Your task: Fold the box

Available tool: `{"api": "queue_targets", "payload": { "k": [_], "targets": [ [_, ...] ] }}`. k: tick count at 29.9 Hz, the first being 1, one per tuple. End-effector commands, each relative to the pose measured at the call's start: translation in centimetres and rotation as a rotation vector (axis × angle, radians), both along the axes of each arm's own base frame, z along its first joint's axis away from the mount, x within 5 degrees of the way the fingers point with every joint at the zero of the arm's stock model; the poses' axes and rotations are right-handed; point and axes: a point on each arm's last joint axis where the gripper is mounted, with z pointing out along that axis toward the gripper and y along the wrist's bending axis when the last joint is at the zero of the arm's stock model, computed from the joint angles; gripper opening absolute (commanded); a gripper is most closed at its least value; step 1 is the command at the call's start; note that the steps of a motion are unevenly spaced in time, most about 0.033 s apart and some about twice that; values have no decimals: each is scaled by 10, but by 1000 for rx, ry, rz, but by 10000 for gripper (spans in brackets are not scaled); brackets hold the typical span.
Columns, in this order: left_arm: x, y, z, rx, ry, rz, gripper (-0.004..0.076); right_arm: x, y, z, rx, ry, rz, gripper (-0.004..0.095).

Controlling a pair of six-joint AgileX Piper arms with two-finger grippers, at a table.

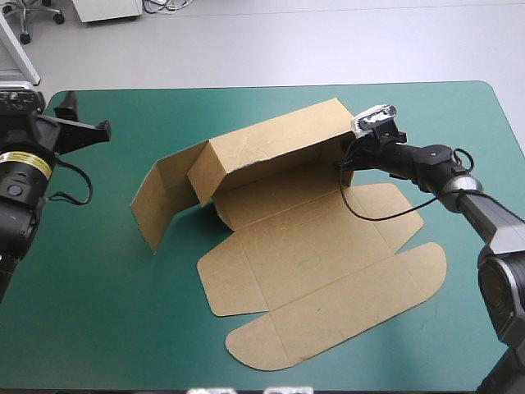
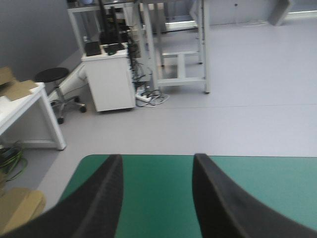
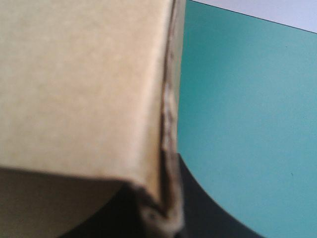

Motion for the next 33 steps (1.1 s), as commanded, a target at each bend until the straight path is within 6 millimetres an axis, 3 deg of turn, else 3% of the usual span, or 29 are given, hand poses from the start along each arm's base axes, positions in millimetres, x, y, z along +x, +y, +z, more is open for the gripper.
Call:
{"api": "queue_targets", "payload": {
  "k": [1,9,14,21,33],
  "targets": [
    [-11,18,21,11,-98,62,318,-5,2,19,32,-27,17,-15],
    [-9,65,16,-6,-85,283,287,-6,2,19,51,-7,2,-15],
    [-8,93,8,-140,-89,383,275,-7,1,17,38,18,-3,-15],
    [5,95,-15,-173,-22,357,275,-9,-2,20,27,23,-15,-14],
    [23,94,-28,-238,0,297,275,-29,-17,63,27,61,-55,-14]
  ]
}}
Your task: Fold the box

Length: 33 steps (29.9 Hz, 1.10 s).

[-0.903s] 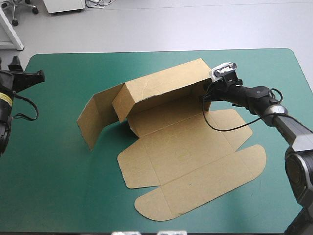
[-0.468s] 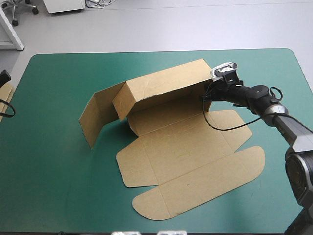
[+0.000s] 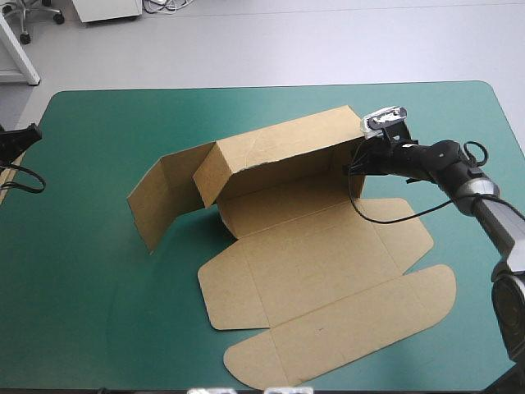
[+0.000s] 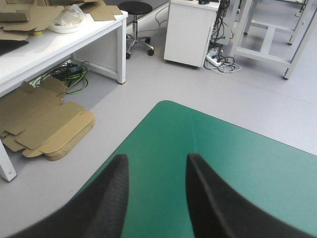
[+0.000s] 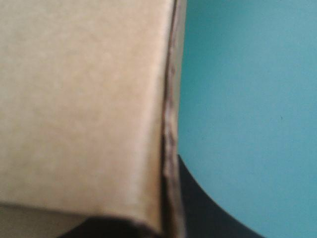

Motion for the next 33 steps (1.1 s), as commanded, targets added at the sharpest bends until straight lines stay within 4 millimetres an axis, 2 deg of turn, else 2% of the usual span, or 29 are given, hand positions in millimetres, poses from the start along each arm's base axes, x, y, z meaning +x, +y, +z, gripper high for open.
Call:
{"api": "queue_targets", "payload": {
  "k": [1,10,21,30,33],
  "targets": [
    [-3,-4,19,3,-114,-29,274,-9,-5,42,26,-23,-32,-14],
    [2,-20,18,70,-86,-117,275,-17,-5,89,9,81,-16,-14],
    [2,-22,19,82,-87,-124,275,-34,-14,148,-105,144,-36,-13],
    [4,-27,19,89,-86,-146,275,-42,-26,177,-180,148,-132,-13],
    [5,-32,19,115,-78,-172,275,-35,-25,173,-169,164,-145,-13]
  ]
}}
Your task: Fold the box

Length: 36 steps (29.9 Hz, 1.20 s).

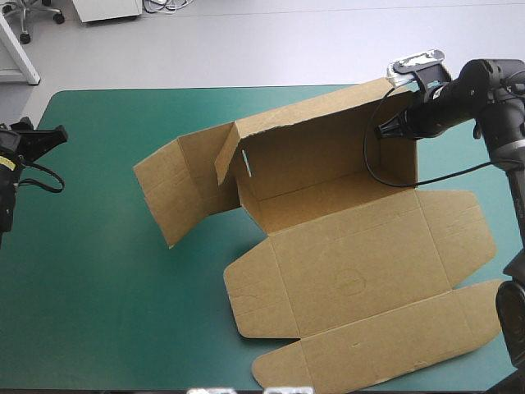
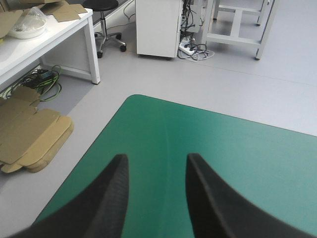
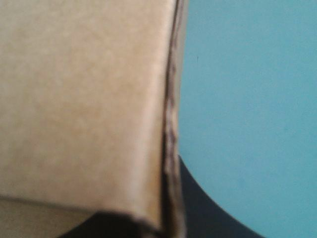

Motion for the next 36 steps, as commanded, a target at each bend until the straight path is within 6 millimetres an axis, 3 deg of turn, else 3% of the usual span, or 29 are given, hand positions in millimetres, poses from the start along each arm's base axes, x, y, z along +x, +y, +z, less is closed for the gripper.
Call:
{"api": "queue_targets", "payload": {
  "k": [1,19,23,27,29,36],
  "targets": [
    [-4,-7,21,51,-109,-42,275,-6,-2,19,50,-49,-36,-13],
    [-4,-7,20,48,-98,-40,274,39,7,-47,91,144,-33,-1],
    [-4,-7,20,48,-98,-40,275,48,8,-61,88,180,-35,126],
    [-4,-7,20,41,-100,-40,274,49,8,-60,90,168,-35,392],
    [-4,-7,20,41,-100,-40,274,48,8,-57,86,152,-30,480],
    [-3,-13,20,47,-99,-62,274,40,7,-41,89,100,-19,505]
  ]
}}
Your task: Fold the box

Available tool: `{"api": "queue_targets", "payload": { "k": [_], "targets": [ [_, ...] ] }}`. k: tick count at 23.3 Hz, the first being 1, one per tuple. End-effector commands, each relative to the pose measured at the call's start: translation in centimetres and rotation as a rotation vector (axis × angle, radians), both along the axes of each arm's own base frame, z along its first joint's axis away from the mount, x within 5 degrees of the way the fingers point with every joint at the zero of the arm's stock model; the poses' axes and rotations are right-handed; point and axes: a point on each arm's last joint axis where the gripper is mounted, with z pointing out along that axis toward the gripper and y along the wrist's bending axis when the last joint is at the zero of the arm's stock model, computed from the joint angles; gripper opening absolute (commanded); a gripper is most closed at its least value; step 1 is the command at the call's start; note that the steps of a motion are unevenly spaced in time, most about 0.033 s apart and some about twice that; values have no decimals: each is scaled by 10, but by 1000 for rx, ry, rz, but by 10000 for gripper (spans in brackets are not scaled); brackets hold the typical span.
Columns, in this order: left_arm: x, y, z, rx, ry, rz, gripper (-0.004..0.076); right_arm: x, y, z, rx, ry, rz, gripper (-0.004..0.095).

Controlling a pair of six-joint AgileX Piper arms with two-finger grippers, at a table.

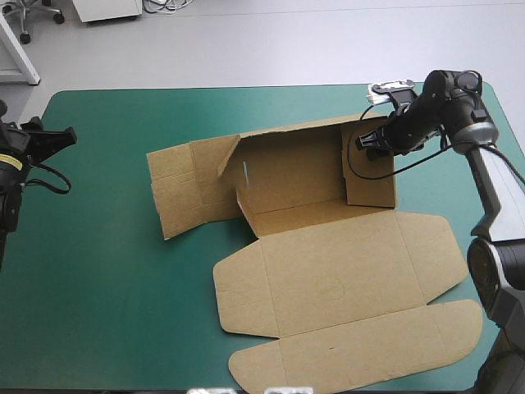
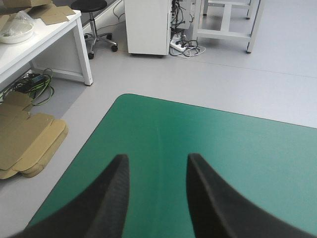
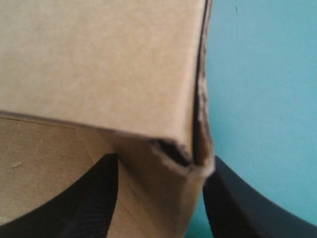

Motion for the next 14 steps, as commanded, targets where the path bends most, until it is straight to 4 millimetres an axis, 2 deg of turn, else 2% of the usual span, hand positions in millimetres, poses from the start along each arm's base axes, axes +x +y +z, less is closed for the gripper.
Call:
{"api": "queue_targets", "payload": {
  "k": [1,6,8,9,10,11,14],
  "targets": [
    [-5,-4,20,24,-111,-23,274,-19,-4,46,25,-143,-1,505],
    [-5,-4,20,24,-111,-23,274,-40,-6,53,17,-192,12,486],
    [-5,-4,20,24,-111,-23,274,-59,-9,50,18,-283,-12,486],
    [-5,-4,20,26,-110,-24,274,-77,-12,44,16,-337,-15,485],
    [-5,-4,20,26,-110,-24,274,-87,-12,36,16,-345,-12,485],
    [-5,-4,20,27,-111,-25,274,-101,-13,19,20,-353,-3,485],
    [-5,-4,20,35,-109,-24,274,-125,-16,-8,61,-545,-53,494]
  ]
}}
